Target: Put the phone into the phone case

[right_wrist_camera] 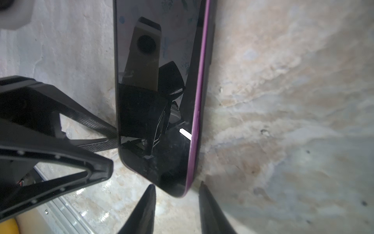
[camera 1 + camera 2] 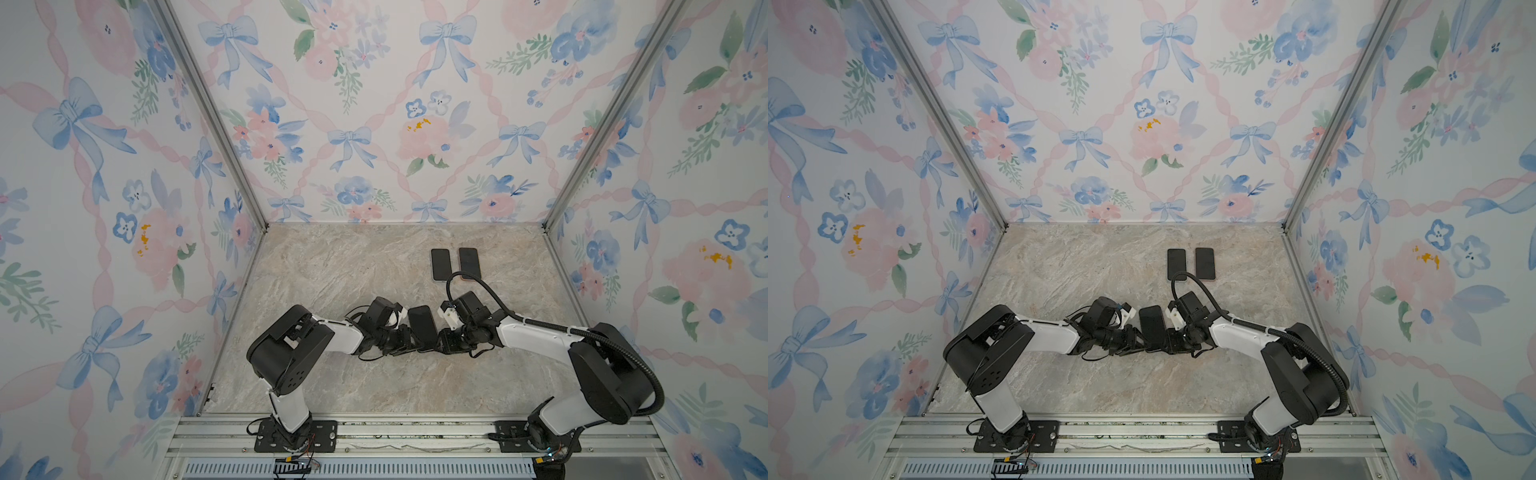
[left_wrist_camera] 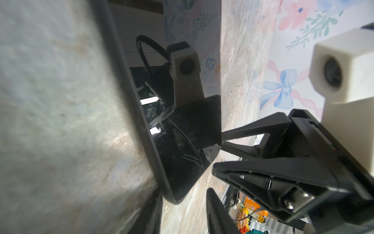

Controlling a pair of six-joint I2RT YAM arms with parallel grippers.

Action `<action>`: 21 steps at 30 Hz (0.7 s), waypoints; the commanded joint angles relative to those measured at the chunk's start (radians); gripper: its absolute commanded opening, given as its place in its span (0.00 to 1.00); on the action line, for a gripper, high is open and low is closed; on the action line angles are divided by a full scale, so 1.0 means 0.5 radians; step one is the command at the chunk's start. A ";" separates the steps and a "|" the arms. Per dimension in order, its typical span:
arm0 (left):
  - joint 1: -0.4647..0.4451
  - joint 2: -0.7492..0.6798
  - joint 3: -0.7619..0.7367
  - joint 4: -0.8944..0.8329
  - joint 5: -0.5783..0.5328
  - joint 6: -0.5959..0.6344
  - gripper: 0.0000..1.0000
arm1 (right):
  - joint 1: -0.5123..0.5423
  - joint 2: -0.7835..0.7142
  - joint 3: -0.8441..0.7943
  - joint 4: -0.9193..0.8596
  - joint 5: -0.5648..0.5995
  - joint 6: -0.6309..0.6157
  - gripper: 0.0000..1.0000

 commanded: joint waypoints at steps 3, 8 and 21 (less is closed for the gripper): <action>0.015 0.098 -0.029 -0.155 -0.095 0.069 0.38 | -0.003 0.044 0.045 0.032 -0.040 -0.030 0.32; 0.022 0.101 -0.028 -0.154 -0.089 0.074 0.38 | -0.004 0.042 0.060 0.008 -0.026 -0.038 0.29; 0.028 0.096 -0.035 -0.154 -0.089 0.074 0.37 | -0.058 0.032 0.113 -0.038 -0.012 -0.078 0.30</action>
